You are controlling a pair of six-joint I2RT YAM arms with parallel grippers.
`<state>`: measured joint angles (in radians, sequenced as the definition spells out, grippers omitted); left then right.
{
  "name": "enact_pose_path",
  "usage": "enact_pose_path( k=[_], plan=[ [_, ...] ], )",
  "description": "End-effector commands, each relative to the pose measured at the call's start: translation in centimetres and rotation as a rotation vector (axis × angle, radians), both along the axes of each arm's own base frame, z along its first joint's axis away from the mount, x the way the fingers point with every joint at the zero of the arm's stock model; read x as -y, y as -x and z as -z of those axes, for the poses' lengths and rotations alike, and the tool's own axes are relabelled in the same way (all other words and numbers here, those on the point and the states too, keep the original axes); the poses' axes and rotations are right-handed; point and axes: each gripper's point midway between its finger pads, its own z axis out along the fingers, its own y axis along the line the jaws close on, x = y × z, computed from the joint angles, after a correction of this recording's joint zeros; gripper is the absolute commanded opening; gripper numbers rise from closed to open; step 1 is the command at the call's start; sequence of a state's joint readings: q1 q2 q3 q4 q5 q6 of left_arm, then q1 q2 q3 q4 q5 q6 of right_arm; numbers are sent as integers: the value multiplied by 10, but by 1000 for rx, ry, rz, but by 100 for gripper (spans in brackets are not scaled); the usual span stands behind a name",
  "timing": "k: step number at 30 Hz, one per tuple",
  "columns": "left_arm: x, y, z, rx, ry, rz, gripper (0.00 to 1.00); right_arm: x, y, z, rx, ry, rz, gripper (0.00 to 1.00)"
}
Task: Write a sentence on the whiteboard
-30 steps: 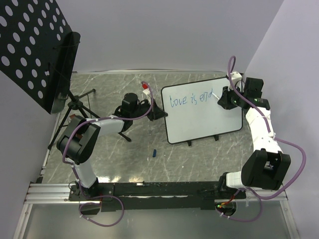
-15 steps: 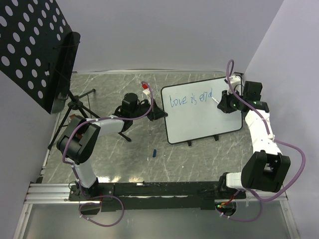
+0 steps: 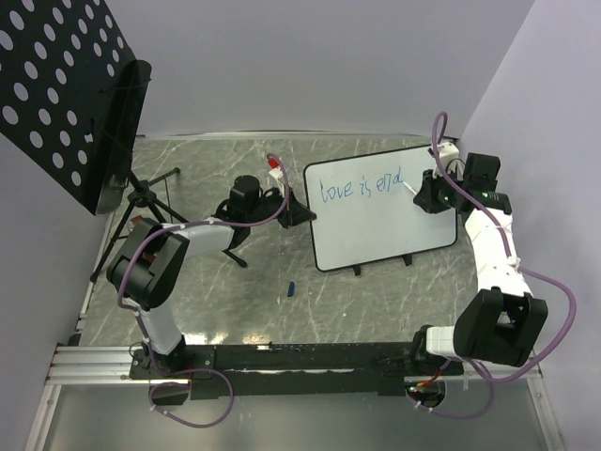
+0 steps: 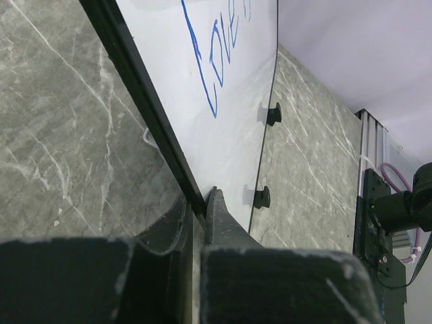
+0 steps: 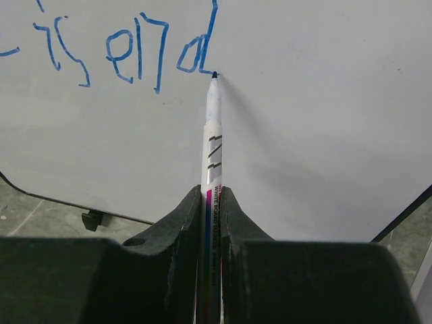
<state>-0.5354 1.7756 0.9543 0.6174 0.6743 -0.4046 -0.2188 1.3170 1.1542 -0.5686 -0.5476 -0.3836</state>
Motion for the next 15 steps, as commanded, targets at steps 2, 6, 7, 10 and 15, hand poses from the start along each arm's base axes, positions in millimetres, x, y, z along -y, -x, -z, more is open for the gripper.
enact_pose_path(
  k=[2, 6, 7, 10, 15],
  plan=[
    [2, 0, 11, 116, -73, 32, 1, -5, 3, -55, 151, 0, -22, 0],
    [2, 1, 9, 120, -71, 36, 1, -6, 4, -59, 159, -1, -25, 0],
    [1, 0, 9, 119, -73, 31, 1, -5, 4, -59, 159, 0, -23, 0],
    [1, 2, 10, 117, -72, 32, 1, -4, 2, -58, 162, -1, -19, 0],
    [1, 1, 11, 115, -75, 30, 1, -3, -1, -57, 167, -6, -20, 0]
  ],
)
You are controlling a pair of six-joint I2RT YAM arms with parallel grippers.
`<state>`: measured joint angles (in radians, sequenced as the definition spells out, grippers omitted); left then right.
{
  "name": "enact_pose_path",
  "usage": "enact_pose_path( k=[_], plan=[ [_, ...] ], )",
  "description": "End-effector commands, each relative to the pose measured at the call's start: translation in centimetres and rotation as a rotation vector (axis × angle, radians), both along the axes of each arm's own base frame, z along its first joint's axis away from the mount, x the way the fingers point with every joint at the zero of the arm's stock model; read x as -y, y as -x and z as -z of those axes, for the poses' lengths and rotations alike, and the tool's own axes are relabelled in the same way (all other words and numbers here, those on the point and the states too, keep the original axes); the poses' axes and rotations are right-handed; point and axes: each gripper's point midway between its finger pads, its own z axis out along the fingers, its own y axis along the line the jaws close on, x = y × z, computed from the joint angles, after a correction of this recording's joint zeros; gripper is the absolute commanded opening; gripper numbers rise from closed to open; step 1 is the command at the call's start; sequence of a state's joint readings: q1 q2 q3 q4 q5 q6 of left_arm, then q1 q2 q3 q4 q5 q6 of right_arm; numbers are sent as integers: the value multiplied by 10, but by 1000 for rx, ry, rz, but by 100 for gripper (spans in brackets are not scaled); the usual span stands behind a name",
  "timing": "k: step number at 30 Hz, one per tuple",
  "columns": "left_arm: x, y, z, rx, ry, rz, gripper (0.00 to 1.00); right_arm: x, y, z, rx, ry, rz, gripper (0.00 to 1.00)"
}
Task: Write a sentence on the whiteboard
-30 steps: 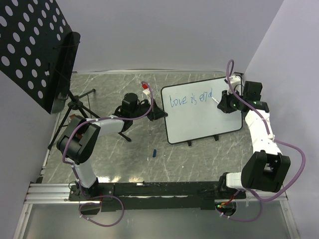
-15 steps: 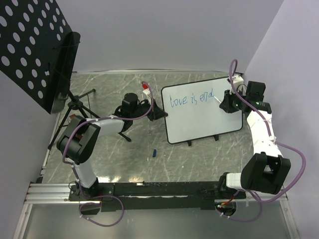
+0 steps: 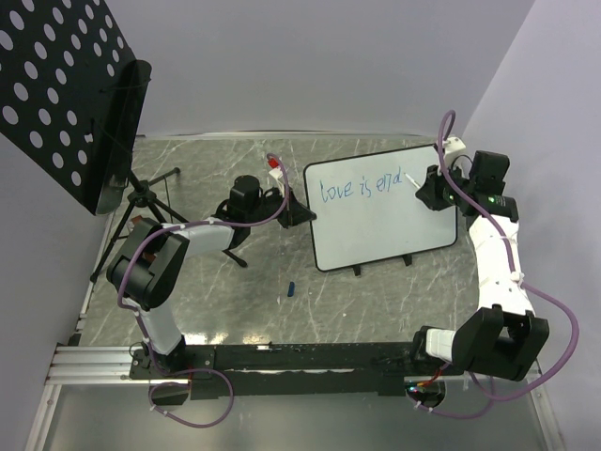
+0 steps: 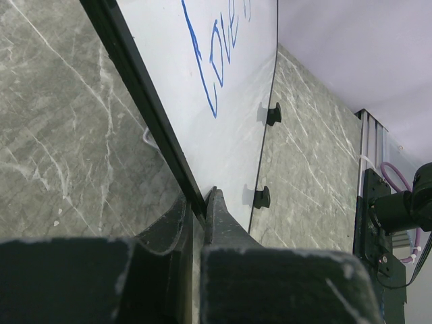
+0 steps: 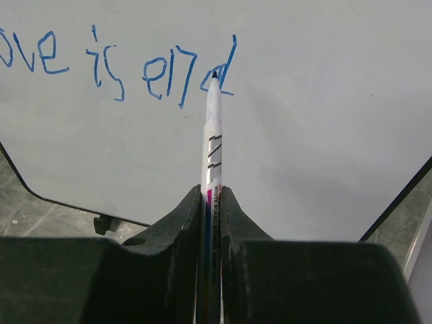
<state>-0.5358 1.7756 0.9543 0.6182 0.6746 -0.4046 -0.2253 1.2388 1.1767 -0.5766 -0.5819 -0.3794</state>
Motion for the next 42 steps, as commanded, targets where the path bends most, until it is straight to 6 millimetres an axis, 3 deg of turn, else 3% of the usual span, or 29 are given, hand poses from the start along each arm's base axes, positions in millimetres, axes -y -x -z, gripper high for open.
enact_pose_path(
  k=[1, 42],
  plan=[
    [1, 1, 10, 118, -74, 31, 1, 2, -8, -22, 73, -2, -3, 0],
    [0, 2, 12, 116, -78, 27, 1, 8, -9, -18, 78, -11, -8, 0]
  ],
)
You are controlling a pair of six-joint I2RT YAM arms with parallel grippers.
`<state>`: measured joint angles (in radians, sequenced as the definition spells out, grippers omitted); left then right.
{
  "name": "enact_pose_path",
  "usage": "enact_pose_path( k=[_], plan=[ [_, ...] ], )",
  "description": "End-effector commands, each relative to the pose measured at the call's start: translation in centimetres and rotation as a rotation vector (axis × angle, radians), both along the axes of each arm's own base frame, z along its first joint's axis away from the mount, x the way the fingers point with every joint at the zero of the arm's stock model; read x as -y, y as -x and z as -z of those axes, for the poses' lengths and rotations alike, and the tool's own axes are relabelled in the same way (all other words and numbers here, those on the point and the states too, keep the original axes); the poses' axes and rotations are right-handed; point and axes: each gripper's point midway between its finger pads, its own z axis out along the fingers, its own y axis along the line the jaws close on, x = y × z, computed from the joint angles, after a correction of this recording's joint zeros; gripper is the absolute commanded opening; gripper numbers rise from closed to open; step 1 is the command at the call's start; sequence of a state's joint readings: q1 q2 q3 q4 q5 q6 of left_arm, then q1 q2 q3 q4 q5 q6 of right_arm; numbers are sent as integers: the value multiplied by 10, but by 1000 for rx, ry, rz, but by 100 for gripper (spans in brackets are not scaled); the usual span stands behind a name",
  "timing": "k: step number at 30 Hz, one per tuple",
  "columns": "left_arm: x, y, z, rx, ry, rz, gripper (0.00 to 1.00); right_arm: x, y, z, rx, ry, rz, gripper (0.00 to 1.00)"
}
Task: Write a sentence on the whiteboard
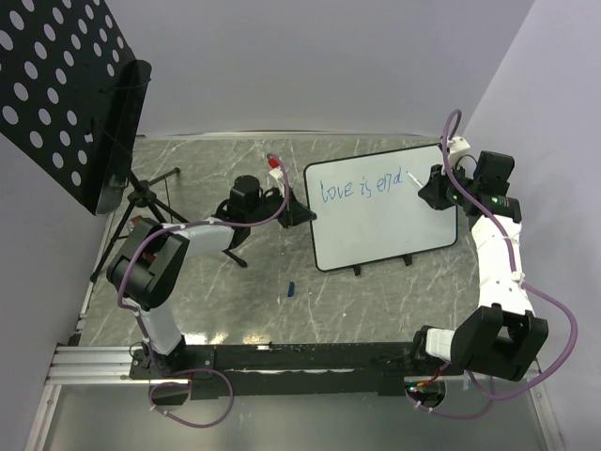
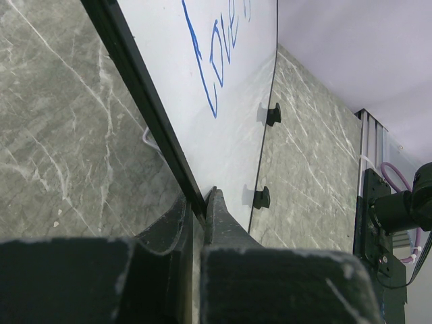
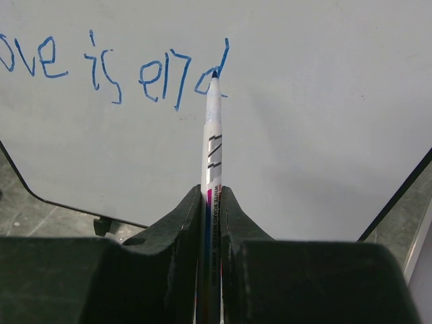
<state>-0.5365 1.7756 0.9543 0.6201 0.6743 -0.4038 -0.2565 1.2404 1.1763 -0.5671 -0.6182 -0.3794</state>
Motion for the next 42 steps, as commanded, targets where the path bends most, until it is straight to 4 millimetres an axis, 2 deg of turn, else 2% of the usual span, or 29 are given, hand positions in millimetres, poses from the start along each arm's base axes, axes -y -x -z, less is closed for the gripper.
enact_pose_path(
  k=[1, 42],
  plan=[
    [0, 2, 12, 115, -79, 26, 1, 3, -8, -16, 67, 10, -9, 0],
    [-1, 2, 11, 121, -81, 22, 1, 0, -5, -11, 62, 5, -24, 0]
  ],
)
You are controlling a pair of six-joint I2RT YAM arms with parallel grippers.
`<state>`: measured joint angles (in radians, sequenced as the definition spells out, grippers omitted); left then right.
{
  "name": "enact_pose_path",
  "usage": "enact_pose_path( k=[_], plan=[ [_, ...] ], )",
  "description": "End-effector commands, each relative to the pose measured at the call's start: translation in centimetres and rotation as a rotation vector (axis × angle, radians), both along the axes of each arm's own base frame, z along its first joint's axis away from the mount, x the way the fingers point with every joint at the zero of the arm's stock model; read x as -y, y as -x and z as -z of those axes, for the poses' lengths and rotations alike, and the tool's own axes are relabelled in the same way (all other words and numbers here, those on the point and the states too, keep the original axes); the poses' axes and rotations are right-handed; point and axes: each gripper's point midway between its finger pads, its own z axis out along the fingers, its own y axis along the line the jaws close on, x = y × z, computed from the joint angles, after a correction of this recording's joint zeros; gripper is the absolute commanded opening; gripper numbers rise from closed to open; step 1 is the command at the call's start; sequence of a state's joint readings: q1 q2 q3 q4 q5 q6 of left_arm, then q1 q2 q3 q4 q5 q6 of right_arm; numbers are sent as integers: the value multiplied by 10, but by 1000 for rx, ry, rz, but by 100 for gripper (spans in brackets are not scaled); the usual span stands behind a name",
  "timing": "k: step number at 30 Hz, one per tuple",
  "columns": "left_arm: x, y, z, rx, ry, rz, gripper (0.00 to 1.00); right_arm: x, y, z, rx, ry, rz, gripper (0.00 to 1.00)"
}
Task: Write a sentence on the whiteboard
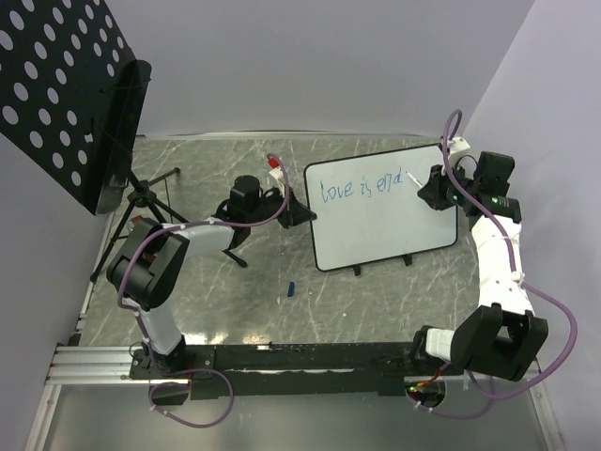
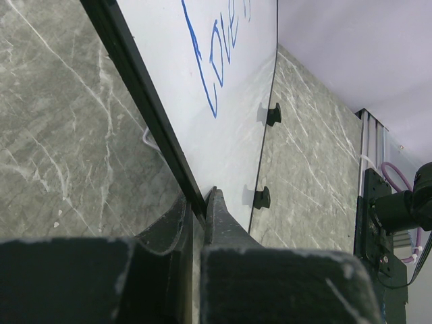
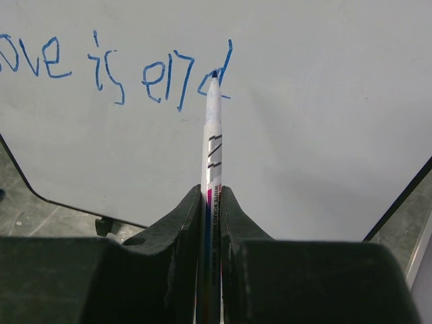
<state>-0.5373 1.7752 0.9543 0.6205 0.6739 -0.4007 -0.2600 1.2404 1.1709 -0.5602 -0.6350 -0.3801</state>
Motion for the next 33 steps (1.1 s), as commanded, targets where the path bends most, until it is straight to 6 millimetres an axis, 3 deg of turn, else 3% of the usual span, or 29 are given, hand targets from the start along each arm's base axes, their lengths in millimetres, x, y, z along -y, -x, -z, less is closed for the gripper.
enact_pose_path(
  k=[1, 33],
  plan=[
    [-1, 2, 11, 118, -80, 22, 1, 2, -4, -12, 61, 16, -12, 0],
    [-1, 3, 11, 120, -83, 22, 1, -1, 3, -13, 65, 24, -35, 0]
  ],
)
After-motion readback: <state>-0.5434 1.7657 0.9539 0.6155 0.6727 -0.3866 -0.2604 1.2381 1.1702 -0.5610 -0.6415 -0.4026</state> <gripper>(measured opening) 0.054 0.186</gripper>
